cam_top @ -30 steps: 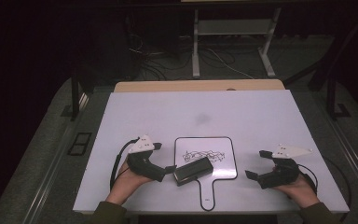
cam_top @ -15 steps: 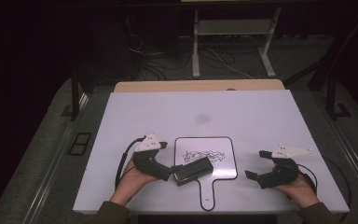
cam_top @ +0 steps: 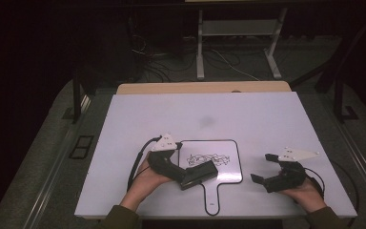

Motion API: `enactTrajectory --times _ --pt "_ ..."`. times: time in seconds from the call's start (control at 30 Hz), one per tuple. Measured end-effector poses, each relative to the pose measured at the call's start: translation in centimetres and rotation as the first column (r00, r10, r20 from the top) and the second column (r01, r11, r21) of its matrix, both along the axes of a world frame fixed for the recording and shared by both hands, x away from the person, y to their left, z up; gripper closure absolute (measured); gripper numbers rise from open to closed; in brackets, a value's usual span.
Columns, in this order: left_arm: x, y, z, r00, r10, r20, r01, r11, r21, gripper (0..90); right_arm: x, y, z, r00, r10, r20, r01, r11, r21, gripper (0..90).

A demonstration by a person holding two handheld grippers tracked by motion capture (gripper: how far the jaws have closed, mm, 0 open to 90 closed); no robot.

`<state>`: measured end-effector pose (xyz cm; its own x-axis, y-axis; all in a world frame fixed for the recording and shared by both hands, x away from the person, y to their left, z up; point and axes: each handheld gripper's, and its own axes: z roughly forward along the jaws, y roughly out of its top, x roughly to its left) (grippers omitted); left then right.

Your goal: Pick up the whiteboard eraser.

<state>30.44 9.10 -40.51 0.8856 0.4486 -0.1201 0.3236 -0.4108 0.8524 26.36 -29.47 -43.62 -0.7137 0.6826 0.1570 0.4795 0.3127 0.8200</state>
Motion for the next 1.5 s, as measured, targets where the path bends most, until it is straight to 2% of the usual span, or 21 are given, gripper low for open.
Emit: enactTrajectory --times 0.2,0.37,0.53,0.83,0.93,1.2,1.33,1.37,1.5 --pt "0.5 -1.4 0.1 0.9998 -0.021 0.001 0.021 0.9998 0.007 0.0 0.0 -0.1 0.0 1.0 -0.006 -0.003 0.006 1.0 0.004 0.0" --pt "0.5 -2.4 0.0 0.9999 -0.013 -0.002 0.013 0.9999 0.009 0.0 0.0 -0.1 0.0 1.0 -0.005 -0.003 0.005 1.0 0.002 0.0" --pt "0.2 -2.7 -0.4 0.9996 -0.028 -0.002 0.028 0.9993 0.027 0.0 -0.1 0.0 0.0 1.0 -0.002 -0.001 0.002 1.0 0.0 0.0" --pt "-0.1 -2.9 -0.6 0.9984 -0.056 0.002 0.056 0.9965 0.062 8.0 -0.1 0.0 -0.1 1.0 -0.001 0.0 0.001 1.0 -0.01 0.0" --pt "-0.3 -3.2 -0.8 0.9976 -0.068 0.004 0.068 0.9919 0.107 12.0 -0.1 0.1 -0.1 1.0 0.002 0.002 -0.002 1.0 -0.013 0.0" --pt "-0.5 -3.5 -1.1 0.9967 -0.081 -0.007 0.081 0.9835 0.161 16.0 -0.1 0.0 -0.2 1.0 -0.002 -0.002 0.002 1.0 -0.014 0.0" --pt "-0.6 -3.6 -1.2 0.9952 -0.093 -0.029 0.097 0.9777 0.186 19.1 -0.1 0.1 -0.2 1.0 0.0 -0.002 0.0 1.0 -0.014 0.0" --pt "-0.5 -3.6 -1.3 0.9943 -0.101 -0.036 0.106 0.9717 0.211 19.9 -0.1 0.1 -0.2 1.0 0.0 -0.002 0.0 1.0 -0.016 0.0" --pt "-0.7 -3.8 -1.4 0.9939 -0.098 -0.05 0.106 0.9702 0.218 22.5 -0.1 0.1 -0.2 1.0 0.001 -0.001 -0.001 1.0 -0.017 0.0"
